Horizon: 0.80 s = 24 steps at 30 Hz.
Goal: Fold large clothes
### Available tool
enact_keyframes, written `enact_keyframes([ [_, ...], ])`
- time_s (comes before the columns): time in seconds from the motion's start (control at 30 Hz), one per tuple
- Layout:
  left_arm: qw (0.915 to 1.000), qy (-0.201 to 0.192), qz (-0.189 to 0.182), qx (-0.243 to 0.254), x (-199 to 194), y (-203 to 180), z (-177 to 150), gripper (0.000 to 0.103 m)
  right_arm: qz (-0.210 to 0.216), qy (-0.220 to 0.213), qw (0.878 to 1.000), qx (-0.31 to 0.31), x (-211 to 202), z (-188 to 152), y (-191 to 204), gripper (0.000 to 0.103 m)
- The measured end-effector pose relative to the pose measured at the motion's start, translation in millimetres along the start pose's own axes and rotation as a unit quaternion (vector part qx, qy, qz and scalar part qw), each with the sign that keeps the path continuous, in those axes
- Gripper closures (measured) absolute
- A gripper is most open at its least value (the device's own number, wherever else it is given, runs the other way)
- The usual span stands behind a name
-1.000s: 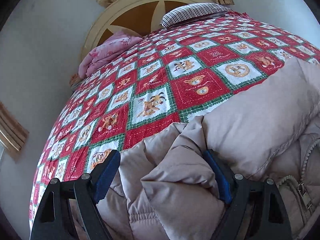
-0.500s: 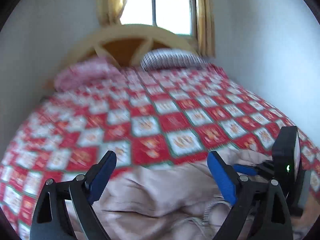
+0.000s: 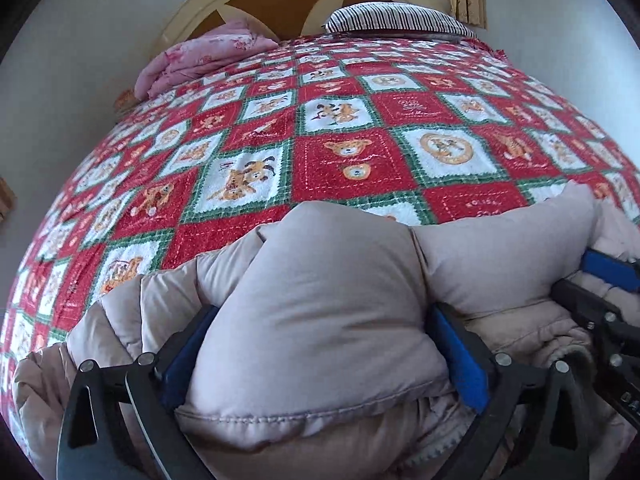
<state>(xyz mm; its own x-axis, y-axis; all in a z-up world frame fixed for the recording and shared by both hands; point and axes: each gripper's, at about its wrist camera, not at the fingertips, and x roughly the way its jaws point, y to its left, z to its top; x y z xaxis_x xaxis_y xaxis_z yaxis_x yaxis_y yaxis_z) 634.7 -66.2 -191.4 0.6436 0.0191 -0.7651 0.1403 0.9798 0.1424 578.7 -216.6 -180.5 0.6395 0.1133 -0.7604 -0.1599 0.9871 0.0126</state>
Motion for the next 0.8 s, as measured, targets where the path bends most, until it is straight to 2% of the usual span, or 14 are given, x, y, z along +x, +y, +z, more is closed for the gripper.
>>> enact_keyframes([
  [0.33, 0.9997, 0.008, -0.018, -0.015, 7.4, 7.5, 1.8, 0.001, 0.009, 0.004, 1.000, 0.012, 3.8, -1.2, -3.5, 0.056],
  [0.8, 0.9996, 0.010, -0.022, -0.016, 9.2, 7.3, 1.6, 0.001, 0.012, 0.007, 1.000, 0.016, 6.2, -1.0, -3.9, 0.056],
])
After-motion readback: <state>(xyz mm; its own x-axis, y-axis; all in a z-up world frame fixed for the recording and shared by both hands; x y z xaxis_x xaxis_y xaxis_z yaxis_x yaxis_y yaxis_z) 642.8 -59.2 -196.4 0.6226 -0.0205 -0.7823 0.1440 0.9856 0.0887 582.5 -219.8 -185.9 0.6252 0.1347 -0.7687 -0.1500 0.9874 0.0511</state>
